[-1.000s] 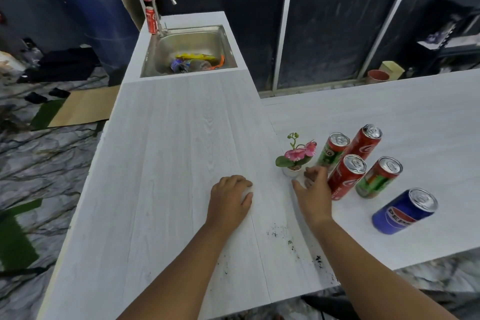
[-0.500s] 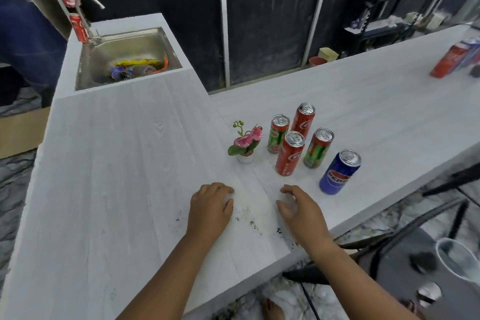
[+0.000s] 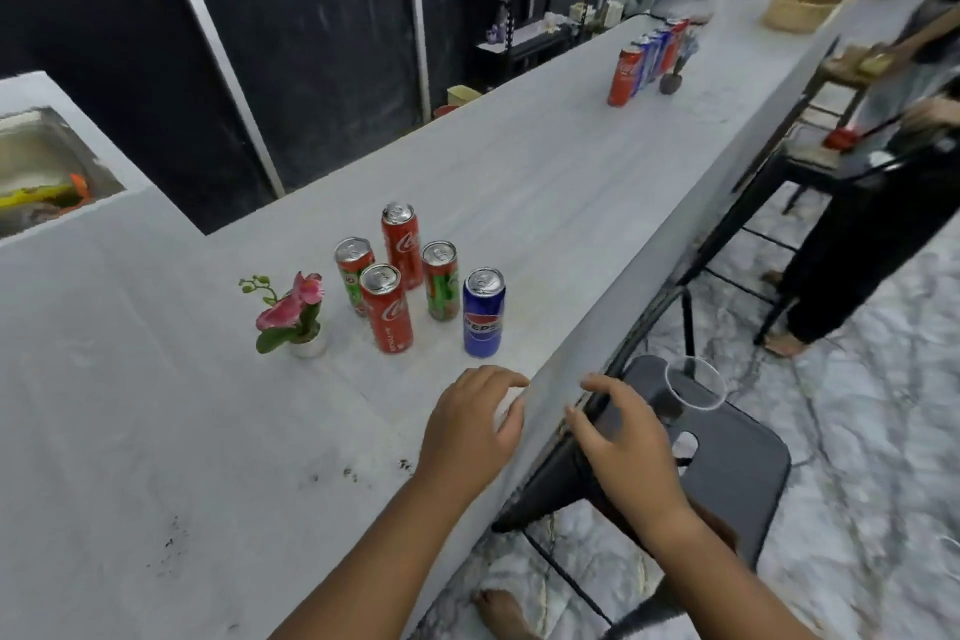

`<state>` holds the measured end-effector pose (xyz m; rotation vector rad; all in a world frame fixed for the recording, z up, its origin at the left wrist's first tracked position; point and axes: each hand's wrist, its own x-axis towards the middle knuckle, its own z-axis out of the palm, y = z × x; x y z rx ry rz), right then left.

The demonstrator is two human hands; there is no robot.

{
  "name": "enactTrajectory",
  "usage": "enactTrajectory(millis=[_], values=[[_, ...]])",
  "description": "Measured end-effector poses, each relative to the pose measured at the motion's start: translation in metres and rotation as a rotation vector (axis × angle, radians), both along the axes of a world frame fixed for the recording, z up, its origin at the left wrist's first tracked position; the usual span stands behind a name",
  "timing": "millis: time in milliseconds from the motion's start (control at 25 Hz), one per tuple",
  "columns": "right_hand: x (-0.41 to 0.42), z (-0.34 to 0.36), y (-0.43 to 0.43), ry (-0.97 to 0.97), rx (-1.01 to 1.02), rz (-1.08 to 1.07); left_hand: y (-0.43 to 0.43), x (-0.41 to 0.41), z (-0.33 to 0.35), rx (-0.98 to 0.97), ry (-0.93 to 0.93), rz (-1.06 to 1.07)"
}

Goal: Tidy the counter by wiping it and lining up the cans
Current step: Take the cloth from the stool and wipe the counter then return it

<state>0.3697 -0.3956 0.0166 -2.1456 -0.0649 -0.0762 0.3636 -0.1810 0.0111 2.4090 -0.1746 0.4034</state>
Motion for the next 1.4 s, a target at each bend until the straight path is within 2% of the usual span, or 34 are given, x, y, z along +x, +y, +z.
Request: enactTrajectory(millis=[160, 320, 440, 560, 720, 880, 1040, 1120, 1280, 1400], values=[[-0.015, -0.012, -0.067, 0.025, -0.038, -0.185, -0.067, 0.029, 0.0, -0.002, -0.007, -0.194], [-0.035, -0.039, -0.117, 0.111, -0.01, -0.341, -0.127, 0.042, -0.023, -0.044, 0.097, -0.353], [-0.048, -0.068, -0.148, 0.228, 0.017, -0.461, -0.165, 0.049, -0.057, -0.045, 0.266, -0.439], [-0.056, -0.104, -0.171, 0.338, 0.067, -0.551, -0.19, 0.055, -0.092, -0.012, 0.485, -0.437], [-0.06, -0.145, -0.187, 0.5, 0.148, -0.573, -0.206, 0.055, -0.136, 0.024, 0.693, -0.4], [-0.06, -0.175, -0.195, 0.612, 0.096, -0.501, -0.217, 0.046, -0.165, 0.081, 0.735, -0.427], [-0.06, -0.186, -0.195, 0.567, -0.003, -0.486, -0.22, 0.045, -0.174, 0.103, 0.733, -0.421], [-0.062, -0.187, -0.193, 0.525, 0.019, -0.528, -0.221, 0.045, -0.175, 0.102, 0.737, -0.401], [-0.067, -0.18, -0.19, 0.469, 0.134, -0.584, -0.22, 0.045, -0.171, 0.05, 0.757, -0.376], [-0.07, -0.172, -0.188, 0.435, 0.351, -0.645, -0.217, 0.043, -0.166, -0.087, 0.809, -0.367]])
